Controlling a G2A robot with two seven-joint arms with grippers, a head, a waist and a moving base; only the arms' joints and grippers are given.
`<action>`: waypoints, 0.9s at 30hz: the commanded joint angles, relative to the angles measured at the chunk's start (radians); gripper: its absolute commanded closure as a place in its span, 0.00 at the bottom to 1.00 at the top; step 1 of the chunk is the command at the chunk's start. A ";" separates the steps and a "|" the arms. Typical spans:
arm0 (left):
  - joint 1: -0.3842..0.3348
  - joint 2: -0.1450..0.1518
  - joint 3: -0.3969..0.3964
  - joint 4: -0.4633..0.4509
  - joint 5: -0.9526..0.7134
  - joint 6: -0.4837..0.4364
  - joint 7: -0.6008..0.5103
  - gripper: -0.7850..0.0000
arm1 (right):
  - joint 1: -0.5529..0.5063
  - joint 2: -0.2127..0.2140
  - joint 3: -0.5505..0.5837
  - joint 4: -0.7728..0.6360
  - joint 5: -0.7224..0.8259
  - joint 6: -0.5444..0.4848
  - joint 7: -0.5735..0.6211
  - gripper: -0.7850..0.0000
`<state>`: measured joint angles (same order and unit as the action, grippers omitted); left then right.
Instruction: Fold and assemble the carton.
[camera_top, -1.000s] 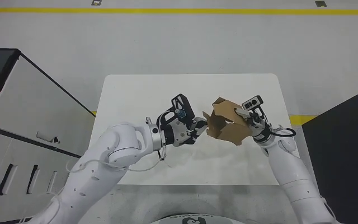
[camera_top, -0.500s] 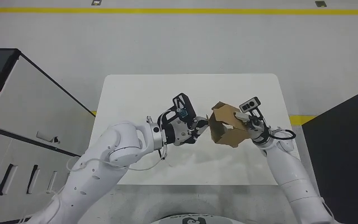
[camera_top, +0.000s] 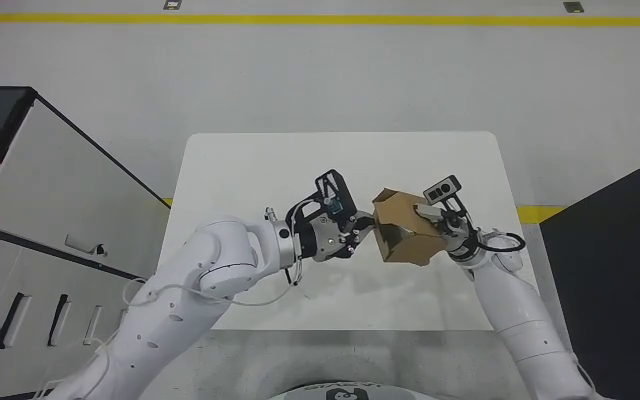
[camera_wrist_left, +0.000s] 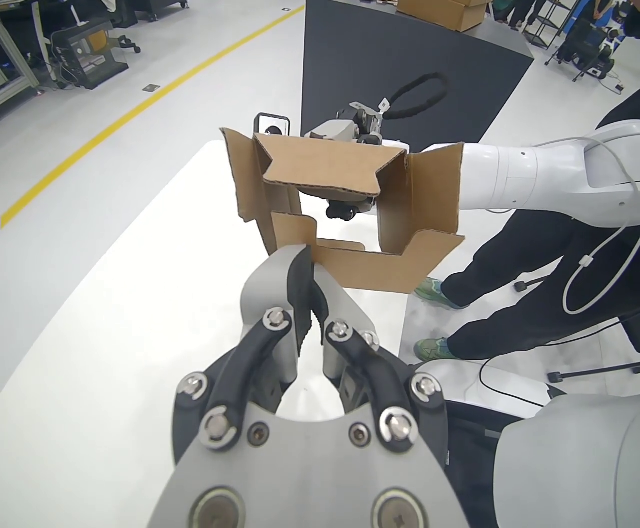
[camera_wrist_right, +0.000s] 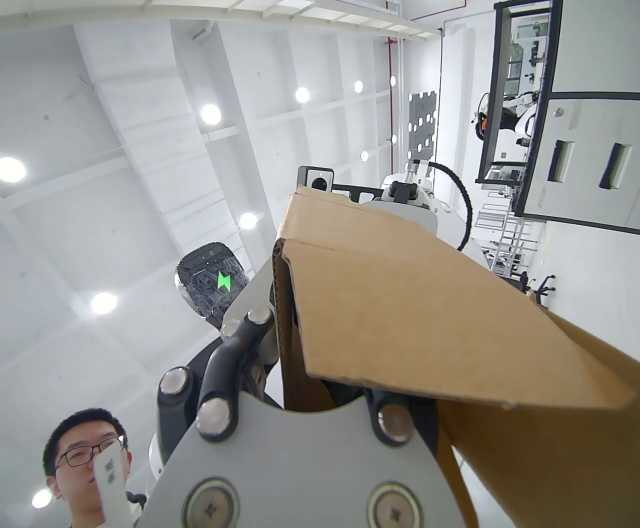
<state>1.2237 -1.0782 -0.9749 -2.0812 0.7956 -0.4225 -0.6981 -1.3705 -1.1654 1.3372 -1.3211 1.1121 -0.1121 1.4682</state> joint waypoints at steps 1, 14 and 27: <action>0.000 0.000 0.003 -0.001 0.003 0.001 -0.001 1.00 | -0.002 0.000 0.001 0.000 0.001 -0.001 -0.009 1.00; 0.001 -0.001 0.008 -0.007 0.006 0.007 -0.011 1.00 | -0.018 -0.006 0.005 -0.011 0.017 -0.007 -0.065 1.00; 0.019 0.004 -0.020 -0.011 0.002 0.017 -0.009 1.00 | -0.027 -0.008 0.035 -0.003 0.041 -0.019 -0.079 1.00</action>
<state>1.2409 -1.0743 -0.9938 -2.0904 0.7983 -0.4057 -0.7066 -1.3967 -1.1730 1.3702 -1.3242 1.1513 -0.1285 1.3912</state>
